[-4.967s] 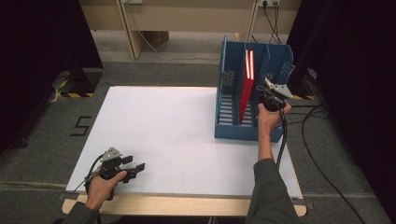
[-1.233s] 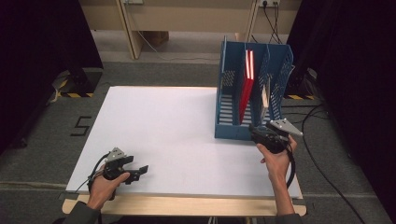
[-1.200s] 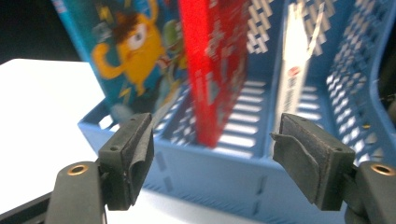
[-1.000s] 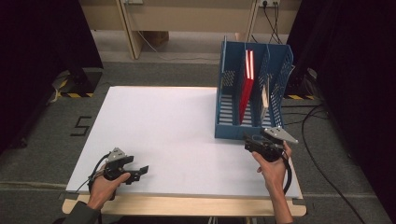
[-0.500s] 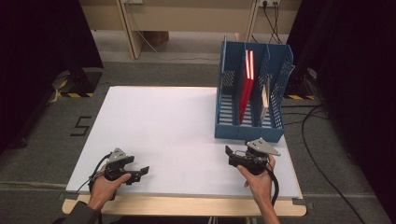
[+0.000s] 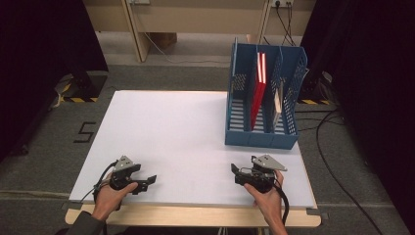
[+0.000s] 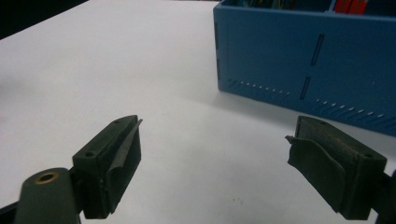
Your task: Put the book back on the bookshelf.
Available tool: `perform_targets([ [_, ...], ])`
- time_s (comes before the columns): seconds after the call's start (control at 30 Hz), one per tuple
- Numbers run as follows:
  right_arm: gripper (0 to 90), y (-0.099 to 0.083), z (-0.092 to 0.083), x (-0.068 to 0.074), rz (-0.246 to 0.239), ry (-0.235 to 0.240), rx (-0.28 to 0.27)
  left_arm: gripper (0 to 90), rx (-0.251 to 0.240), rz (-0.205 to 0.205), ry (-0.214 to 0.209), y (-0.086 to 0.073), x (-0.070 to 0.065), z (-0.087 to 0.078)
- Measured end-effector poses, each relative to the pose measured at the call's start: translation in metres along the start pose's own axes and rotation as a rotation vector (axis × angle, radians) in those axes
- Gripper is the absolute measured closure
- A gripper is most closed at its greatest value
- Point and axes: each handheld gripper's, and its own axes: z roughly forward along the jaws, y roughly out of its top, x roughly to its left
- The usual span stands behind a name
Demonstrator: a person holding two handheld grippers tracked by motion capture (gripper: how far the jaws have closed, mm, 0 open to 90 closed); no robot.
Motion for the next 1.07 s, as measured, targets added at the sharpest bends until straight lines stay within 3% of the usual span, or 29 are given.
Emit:
perform_targets([
  [0.3, 16.0, -0.017, -0.007, 0.004, -0.009, -0.01, 0.031, 16.7, 0.003, 0.004, 0.004, 0.0, -0.001, 0.001],
  [0.43, 16.3, -0.023, -0.009, 0.008, -0.01, -0.008, 0.079, 16.7, 0.005, 0.005, 0.007, 0.0, 0.0, 0.001],
  [0.6, 16.3, -0.027, -0.012, 0.016, -0.081, -0.012, 0.106, 16.7, 0.009, 0.01, 0.006, 0.0, -0.001, 0.001],
  [0.73, 16.2, -0.031, -0.012, 0.018, -0.092, -0.002, 0.143, 16.7, 0.009, 0.011, 0.005, 0.0, -0.001, 0.001],
  [0.93, 16.5, -0.033, -0.011, 0.019, -0.123, -0.001, 0.148, 16.7, 0.009, 0.012, 0.006, -0.001, -0.001, 0.001],
  [1.07, 16.5, -0.033, -0.01, 0.02, -0.114, 0.0, 0.159, 16.7, 0.008, 0.013, 0.003, -0.001, -0.001, 0.002],
])
